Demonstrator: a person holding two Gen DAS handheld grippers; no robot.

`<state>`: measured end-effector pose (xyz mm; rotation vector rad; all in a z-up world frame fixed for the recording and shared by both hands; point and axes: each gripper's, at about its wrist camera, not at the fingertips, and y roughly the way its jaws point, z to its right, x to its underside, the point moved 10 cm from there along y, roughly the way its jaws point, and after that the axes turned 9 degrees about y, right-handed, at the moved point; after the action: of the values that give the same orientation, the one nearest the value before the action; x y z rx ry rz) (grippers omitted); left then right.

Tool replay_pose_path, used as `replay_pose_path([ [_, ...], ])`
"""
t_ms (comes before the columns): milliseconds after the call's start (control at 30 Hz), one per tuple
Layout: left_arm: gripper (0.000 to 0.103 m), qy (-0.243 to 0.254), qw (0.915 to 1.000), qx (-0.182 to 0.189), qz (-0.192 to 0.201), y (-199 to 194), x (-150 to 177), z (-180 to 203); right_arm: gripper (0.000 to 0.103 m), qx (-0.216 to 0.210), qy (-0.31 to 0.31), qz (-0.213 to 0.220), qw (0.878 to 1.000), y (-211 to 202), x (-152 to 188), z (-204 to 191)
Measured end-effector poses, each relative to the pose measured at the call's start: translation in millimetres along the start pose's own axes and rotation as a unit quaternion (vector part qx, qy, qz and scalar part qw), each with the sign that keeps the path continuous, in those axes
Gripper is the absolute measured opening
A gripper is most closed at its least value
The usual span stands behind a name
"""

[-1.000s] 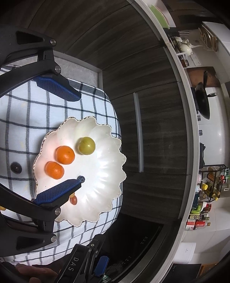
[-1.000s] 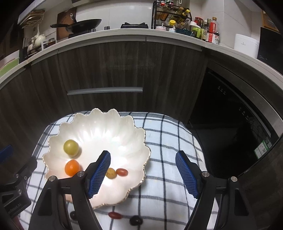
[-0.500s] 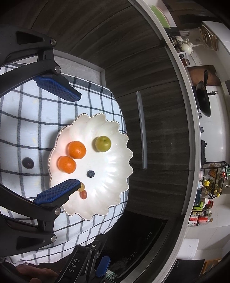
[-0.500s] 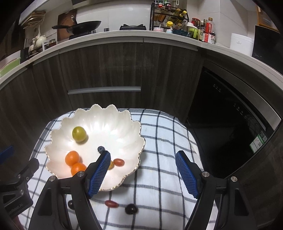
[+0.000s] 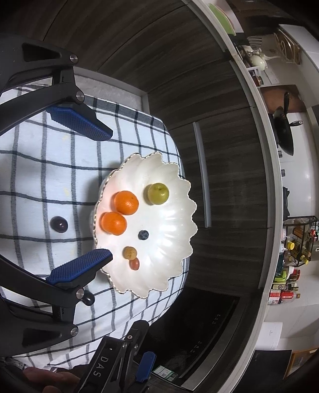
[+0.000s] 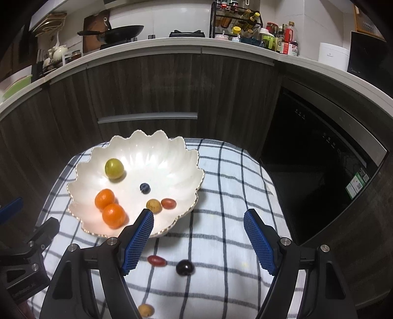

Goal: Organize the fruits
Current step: 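Withdraw both grippers from the bowl toward the remaining fruits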

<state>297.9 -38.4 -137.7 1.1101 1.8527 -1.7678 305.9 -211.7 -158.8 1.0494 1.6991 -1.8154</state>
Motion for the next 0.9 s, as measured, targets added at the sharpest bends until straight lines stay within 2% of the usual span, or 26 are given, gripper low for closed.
replay_pose_path([
  [267,0.09,-0.008,0.9998,-0.015,-0.008,-7,17,3,0.077,-0.013,-0.01,-0.009,1.0,-1,16,-4],
  [633,0.09,-0.092,0.9945,-0.025,-0.045,-11,71,23,0.077,-0.064,-0.075,-0.015,0.995,-3,33,-16],
  [900,0.09,-0.083,0.9955,-0.024,-0.038,-19,73,51,0.076,-0.101,-0.088,-0.038,0.99,0,51,-6],
])
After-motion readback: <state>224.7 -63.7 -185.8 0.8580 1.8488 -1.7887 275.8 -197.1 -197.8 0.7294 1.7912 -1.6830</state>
